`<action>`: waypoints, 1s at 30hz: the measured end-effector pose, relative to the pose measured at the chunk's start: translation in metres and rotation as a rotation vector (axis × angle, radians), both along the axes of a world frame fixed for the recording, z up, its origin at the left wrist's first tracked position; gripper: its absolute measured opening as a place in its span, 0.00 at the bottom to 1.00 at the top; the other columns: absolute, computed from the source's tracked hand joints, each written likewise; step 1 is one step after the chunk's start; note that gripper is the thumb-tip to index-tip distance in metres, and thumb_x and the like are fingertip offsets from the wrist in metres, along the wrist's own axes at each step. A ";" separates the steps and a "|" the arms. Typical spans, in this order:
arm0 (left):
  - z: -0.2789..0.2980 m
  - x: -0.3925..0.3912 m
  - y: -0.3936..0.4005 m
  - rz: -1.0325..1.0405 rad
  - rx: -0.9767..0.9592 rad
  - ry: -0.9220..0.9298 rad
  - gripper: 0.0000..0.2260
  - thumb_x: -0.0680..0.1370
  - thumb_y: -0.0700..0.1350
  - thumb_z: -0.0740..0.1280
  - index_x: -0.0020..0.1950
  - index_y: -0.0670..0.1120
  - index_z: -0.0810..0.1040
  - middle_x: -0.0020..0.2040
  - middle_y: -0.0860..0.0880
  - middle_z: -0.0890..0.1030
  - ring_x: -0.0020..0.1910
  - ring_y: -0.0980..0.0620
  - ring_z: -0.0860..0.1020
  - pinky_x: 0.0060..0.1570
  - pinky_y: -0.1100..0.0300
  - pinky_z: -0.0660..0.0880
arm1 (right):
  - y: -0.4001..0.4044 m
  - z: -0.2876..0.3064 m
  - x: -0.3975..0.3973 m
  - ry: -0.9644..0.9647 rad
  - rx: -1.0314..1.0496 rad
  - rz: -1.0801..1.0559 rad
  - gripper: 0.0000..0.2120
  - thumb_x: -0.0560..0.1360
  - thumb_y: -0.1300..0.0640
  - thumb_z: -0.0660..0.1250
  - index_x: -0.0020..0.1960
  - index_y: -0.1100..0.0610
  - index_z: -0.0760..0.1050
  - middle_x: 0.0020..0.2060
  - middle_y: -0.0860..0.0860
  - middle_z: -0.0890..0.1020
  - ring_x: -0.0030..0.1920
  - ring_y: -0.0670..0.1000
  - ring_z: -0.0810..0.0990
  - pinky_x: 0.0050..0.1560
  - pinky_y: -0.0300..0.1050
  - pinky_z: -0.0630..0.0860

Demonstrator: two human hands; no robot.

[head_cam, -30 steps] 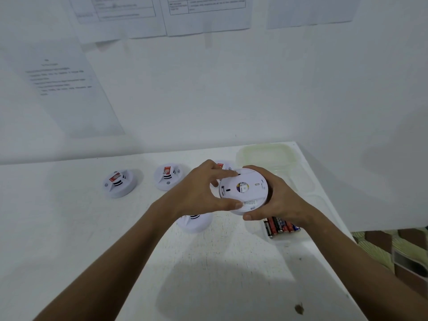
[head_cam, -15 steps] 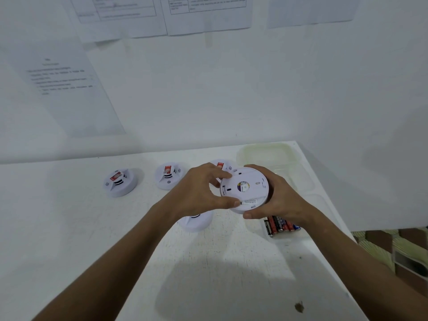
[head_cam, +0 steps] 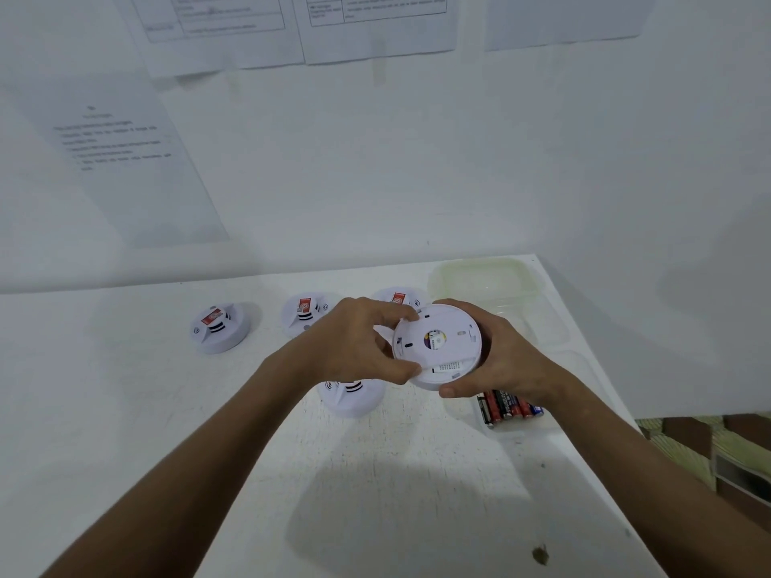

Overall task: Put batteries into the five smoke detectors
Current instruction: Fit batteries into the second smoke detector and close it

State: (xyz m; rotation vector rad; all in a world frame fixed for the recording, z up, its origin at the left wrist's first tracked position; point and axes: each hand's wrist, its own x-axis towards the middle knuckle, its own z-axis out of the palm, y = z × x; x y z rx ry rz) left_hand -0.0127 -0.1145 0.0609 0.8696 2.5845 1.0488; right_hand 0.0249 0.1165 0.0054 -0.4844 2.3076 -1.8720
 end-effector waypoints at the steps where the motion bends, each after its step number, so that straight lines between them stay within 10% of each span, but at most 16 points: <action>1: 0.001 0.001 0.000 -0.005 -0.009 0.013 0.25 0.66 0.46 0.79 0.61 0.50 0.80 0.54 0.55 0.84 0.43 0.60 0.83 0.49 0.62 0.80 | 0.000 0.000 0.000 -0.002 -0.002 0.004 0.43 0.59 0.70 0.82 0.69 0.51 0.71 0.59 0.45 0.81 0.62 0.48 0.78 0.54 0.42 0.79; 10: 0.002 0.003 -0.004 -0.063 -0.030 0.018 0.31 0.62 0.50 0.74 0.65 0.44 0.78 0.30 0.70 0.78 0.33 0.62 0.81 0.45 0.66 0.79 | -0.001 0.002 -0.004 -0.024 -0.037 0.066 0.44 0.57 0.68 0.81 0.70 0.54 0.71 0.61 0.50 0.81 0.63 0.52 0.78 0.55 0.44 0.79; 17: -0.004 0.004 -0.009 -0.026 0.067 -0.072 0.31 0.64 0.51 0.75 0.67 0.50 0.76 0.50 0.54 0.85 0.42 0.57 0.83 0.45 0.62 0.81 | -0.004 0.006 -0.007 -0.027 -0.059 0.083 0.43 0.59 0.71 0.80 0.70 0.52 0.70 0.61 0.48 0.80 0.63 0.50 0.78 0.54 0.42 0.79; 23: -0.007 0.006 -0.012 0.015 0.238 -0.257 0.31 0.70 0.41 0.77 0.59 0.71 0.67 0.50 0.63 0.82 0.47 0.56 0.83 0.43 0.66 0.79 | -0.001 0.007 -0.005 -0.033 -0.091 0.102 0.45 0.61 0.73 0.79 0.72 0.52 0.68 0.65 0.47 0.78 0.66 0.51 0.76 0.56 0.43 0.79; 30: -0.009 0.009 -0.016 0.012 0.245 -0.405 0.30 0.73 0.40 0.74 0.73 0.52 0.68 0.54 0.50 0.85 0.50 0.49 0.84 0.53 0.55 0.80 | -0.004 0.009 -0.003 -0.047 -0.087 0.132 0.47 0.61 0.73 0.80 0.74 0.51 0.65 0.67 0.46 0.76 0.69 0.50 0.74 0.58 0.44 0.78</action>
